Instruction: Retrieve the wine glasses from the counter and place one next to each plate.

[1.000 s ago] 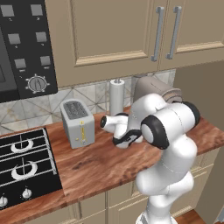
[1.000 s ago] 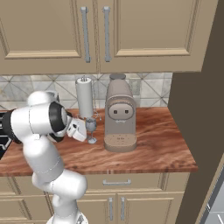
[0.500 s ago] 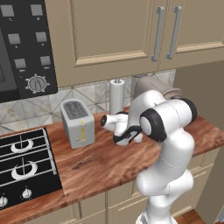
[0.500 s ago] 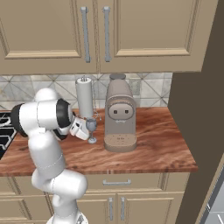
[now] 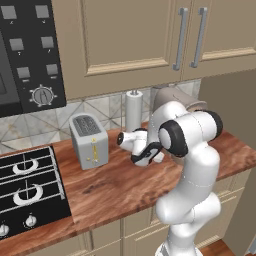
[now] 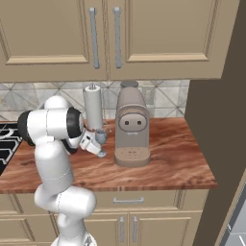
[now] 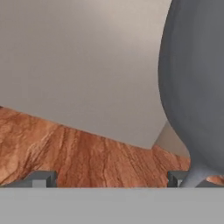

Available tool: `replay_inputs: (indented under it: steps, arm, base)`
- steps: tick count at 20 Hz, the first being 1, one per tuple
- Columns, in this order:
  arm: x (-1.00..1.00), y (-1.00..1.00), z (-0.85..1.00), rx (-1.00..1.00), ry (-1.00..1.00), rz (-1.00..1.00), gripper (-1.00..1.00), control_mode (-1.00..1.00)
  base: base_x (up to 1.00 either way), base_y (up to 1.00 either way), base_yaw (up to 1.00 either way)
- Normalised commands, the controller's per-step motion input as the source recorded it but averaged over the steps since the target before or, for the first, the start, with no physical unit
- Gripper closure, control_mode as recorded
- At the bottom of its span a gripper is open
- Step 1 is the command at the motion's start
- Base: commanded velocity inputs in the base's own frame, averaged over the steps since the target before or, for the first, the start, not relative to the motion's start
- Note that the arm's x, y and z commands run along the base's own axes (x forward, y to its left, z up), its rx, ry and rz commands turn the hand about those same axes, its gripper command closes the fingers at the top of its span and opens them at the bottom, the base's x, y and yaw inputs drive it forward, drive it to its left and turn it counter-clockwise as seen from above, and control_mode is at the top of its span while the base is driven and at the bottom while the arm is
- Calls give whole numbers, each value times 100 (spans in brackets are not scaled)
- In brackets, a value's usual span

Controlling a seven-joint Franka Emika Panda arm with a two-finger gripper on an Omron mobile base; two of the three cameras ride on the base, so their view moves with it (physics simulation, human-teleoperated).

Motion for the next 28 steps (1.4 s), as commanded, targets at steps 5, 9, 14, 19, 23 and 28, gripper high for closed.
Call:
replay_inputs:
  steps: [5,9,14,19,23,28]
  arm:
    - [7,-11,-15,-3,2,0,100,-100]
    - [-7,-2,2,-1,-10,0,100,-100]
    - [-21,16,32,-8,-33,5,100,-100]
    - [-27,22,56,-7,-37,14,100,-100]
    - [-56,15,77,-11,-18,24,100,-100]
    - [-92,3,82,-20,3,34,100,-100]
  base:
    - [0,0,0]
    - [0,0,0]
    - [0,0,0]
    - [0,0,0]
    - [0,0,0]
    - [0,0,0]
